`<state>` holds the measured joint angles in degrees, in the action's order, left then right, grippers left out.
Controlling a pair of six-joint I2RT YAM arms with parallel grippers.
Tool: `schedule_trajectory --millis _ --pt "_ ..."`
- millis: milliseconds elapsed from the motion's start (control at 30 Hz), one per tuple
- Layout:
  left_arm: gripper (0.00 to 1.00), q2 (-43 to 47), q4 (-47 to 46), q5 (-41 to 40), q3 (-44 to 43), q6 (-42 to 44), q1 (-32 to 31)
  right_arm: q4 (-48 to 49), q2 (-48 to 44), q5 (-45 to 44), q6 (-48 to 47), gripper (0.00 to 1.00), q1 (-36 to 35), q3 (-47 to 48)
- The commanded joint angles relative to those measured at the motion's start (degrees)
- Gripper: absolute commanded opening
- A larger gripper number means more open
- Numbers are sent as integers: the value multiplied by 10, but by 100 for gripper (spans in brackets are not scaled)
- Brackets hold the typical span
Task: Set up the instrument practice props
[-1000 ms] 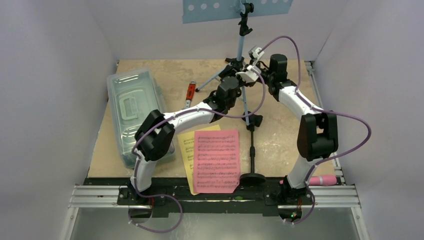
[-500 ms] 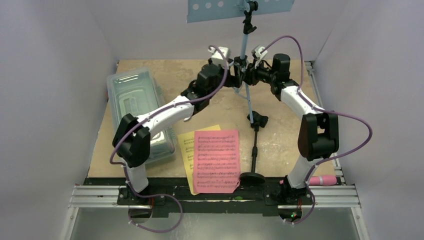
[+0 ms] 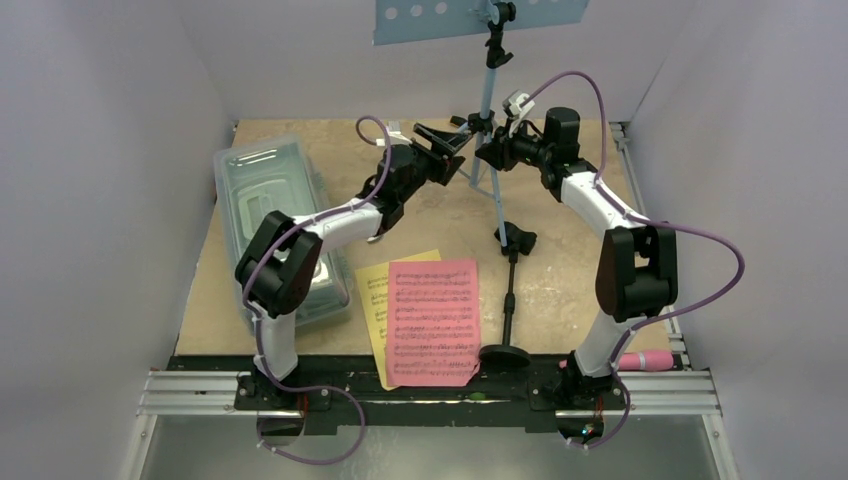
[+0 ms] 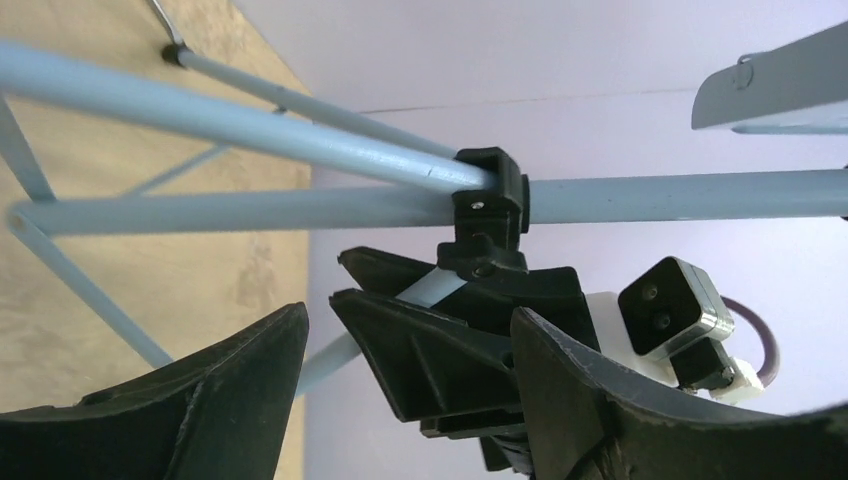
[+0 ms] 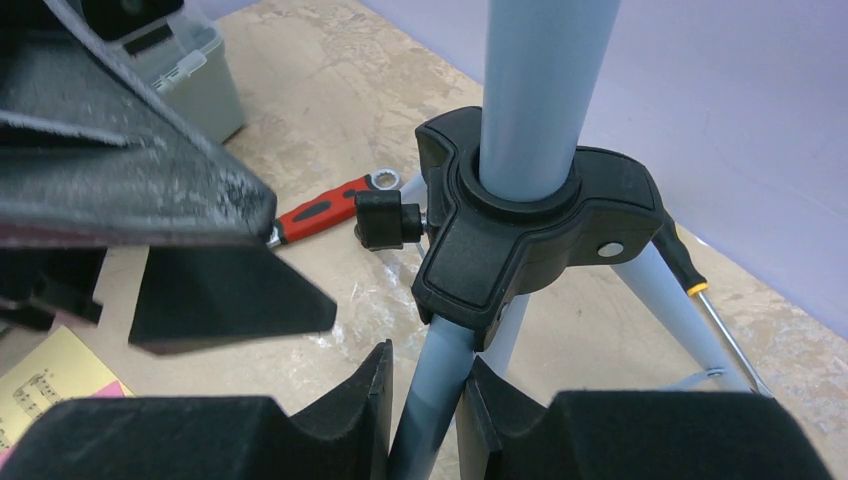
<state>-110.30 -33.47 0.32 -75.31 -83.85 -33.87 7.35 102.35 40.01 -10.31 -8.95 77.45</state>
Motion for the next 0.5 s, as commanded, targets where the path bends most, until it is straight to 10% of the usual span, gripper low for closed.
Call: schedule_trajectory --millis 0,467 --pt "71 -3 -67 -56 -6 -149 -23 -32 26 -33 -85 0 -7 -23" --pt "50 -56 -73 -150 -73 -176 -39 -34 26 -30 -85 0 -8 -22"
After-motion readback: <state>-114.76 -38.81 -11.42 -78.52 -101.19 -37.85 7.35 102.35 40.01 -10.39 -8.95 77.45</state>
